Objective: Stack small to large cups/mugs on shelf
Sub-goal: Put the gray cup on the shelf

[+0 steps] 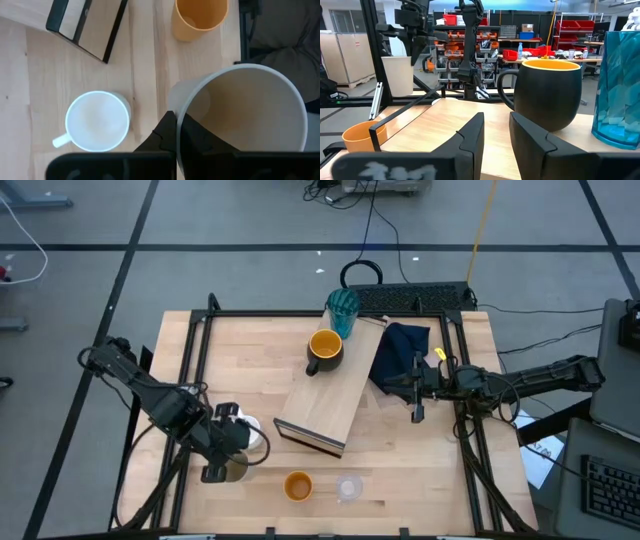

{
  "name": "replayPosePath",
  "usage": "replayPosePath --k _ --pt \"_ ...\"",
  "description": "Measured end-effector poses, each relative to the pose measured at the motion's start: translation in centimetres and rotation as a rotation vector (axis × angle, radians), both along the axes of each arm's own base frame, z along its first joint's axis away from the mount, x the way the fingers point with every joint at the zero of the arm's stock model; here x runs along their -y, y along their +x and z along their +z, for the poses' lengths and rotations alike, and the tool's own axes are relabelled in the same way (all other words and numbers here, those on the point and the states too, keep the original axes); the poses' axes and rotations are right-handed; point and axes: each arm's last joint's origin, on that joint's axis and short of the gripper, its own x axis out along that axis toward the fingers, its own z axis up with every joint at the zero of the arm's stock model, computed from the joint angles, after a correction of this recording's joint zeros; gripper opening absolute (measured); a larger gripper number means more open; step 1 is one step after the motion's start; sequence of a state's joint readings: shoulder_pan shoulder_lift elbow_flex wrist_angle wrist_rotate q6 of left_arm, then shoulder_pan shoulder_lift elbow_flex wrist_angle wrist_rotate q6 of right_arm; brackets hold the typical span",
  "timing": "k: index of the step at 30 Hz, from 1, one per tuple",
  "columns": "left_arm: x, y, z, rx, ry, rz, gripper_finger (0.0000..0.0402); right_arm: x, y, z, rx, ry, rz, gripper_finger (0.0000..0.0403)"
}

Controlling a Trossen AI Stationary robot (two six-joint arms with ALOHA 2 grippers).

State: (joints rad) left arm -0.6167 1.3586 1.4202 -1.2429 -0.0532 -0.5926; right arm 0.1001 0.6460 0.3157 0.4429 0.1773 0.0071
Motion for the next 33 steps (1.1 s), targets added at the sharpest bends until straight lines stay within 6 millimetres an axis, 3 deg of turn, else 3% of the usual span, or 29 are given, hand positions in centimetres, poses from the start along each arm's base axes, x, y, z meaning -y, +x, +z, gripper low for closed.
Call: replayPosePath --k 8,18,33 --pt "-0.4 -0.2 -0.1 -0.042 0.026 0.02 0.0 0.0 0.0 0.0 0.0 -0.003 0.0 0.0084" --pt "-4.1 -0.1 0.2 -0.113 0.094 0.105 0.0 0.0 0.0 0.0 0.0 -0.012 0.0 0.0084" --pt "-5.3 -0.3 5.7 0.132 0.2 0.017 0.0 0.0 0.0 0.0 -0.001 -0.015 -0.001 0.0084"
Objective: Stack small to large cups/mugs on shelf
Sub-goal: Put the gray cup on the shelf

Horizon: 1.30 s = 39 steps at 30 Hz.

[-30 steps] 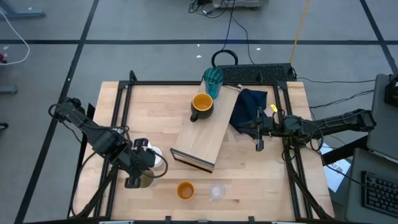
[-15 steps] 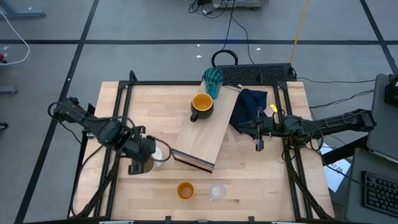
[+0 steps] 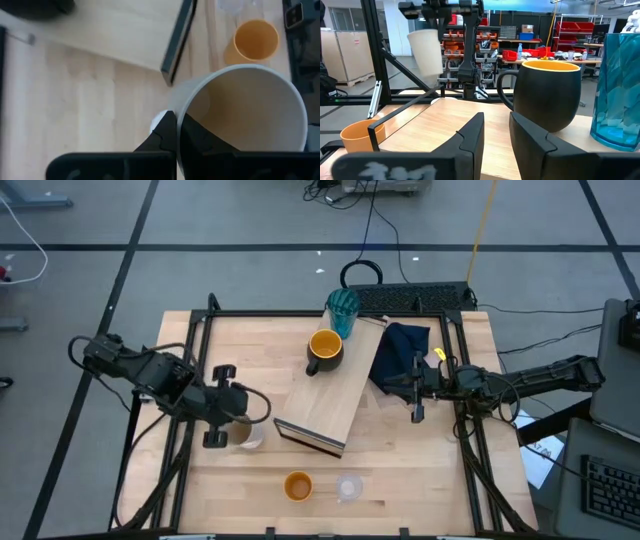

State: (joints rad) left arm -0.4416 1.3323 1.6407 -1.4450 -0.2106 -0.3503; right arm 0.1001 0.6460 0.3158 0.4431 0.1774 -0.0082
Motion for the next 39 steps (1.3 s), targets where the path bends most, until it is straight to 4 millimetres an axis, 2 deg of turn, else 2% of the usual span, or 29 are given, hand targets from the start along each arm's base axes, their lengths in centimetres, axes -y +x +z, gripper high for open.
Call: replayPosePath --k 7,10,15,22,39 --pt "0.4 0.5 1.6 0.181 0.164 -0.092 0.0 0.0 0.0 0.0 0.0 0.0 0.0 0.0084" --pt "1.1 0.5 1.9 0.248 0.295 -0.13 0.0 0.0 0.0 0.0 0.0 0.0 0.0 0.0084" --pt "2.1 0.6 2.7 0.39 0.567 -0.111 0.0 0.0 0.0 0.0 0.001 0.004 0.0 0.0084" --pt "3.1 0.4 3.8 0.515 0.766 -0.034 0.0 0.0 0.0 0.0 0.002 0.022 0.001 0.0084" --pt "3.1 0.6 3.8 0.503 0.736 -0.077 0.0 0.0 0.0 0.0 0.002 0.022 0.001 0.0084"
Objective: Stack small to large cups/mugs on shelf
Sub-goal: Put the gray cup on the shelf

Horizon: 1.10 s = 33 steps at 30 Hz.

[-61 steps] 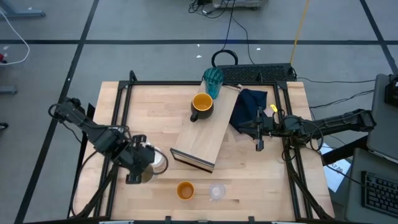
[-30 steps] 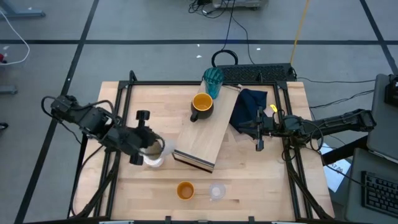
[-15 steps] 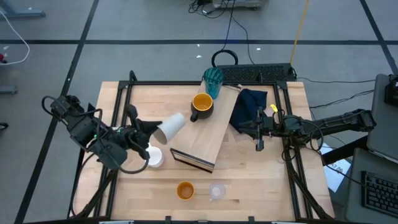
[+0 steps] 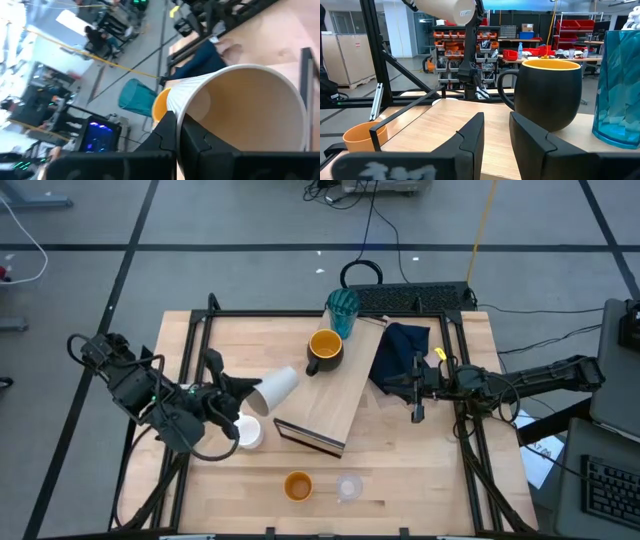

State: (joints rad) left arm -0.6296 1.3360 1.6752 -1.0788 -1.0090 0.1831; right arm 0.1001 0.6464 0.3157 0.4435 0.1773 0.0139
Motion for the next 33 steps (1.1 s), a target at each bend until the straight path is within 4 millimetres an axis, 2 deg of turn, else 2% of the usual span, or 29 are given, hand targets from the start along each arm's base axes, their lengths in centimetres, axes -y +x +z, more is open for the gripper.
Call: replayPosePath --k 10,21,33 --pt "-3.3 2.4 1.4 -0.063 -0.105 -0.221 0.0 0.0 0.0 0.0 0.0 0.0 0.0 0.0084" --pt "-8.6 2.9 3.7 -0.057 -0.206 -0.23 0.0 0.0 0.0 0.0 0.0 -0.001 0.0 0.0084" --pt "-11.3 7.3 2.6 -0.349 -0.316 -0.201 0.0 0.0 0.0 -0.1 -0.008 -0.001 0.0 0.0084"
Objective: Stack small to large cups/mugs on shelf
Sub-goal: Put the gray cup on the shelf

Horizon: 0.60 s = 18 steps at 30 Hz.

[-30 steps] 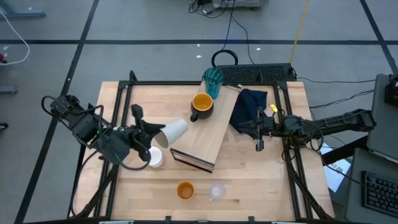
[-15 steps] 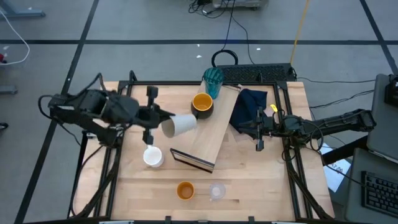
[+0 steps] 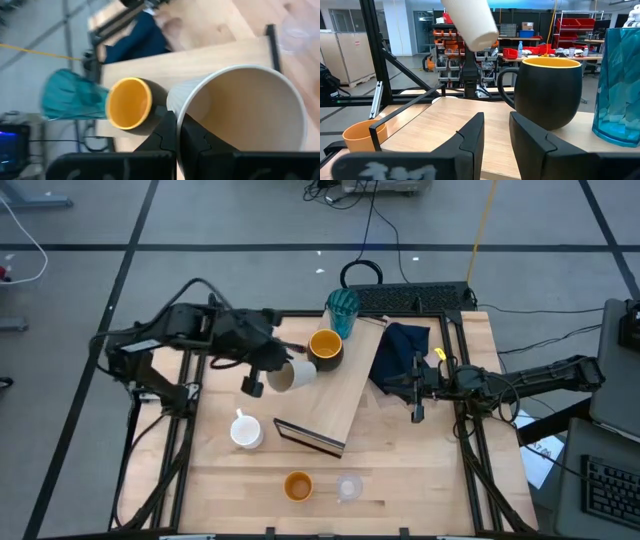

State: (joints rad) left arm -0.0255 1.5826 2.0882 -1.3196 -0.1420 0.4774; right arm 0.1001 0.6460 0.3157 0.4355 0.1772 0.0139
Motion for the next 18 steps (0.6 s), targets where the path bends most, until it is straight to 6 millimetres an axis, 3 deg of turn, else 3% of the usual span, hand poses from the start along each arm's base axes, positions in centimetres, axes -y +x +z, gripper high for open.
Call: replayPosePath --k 9,18 --pt "-0.3 1.9 0.4 -0.126 -0.098 -0.08 0.0 0.0 0.0 0.0 0.0 0.001 0.0 0.0084" --pt "-1.3 2.9 -1.0 -0.201 -0.143 -0.066 0.0 0.0 0.0 0.0 -0.002 0.001 0.0 0.0084"
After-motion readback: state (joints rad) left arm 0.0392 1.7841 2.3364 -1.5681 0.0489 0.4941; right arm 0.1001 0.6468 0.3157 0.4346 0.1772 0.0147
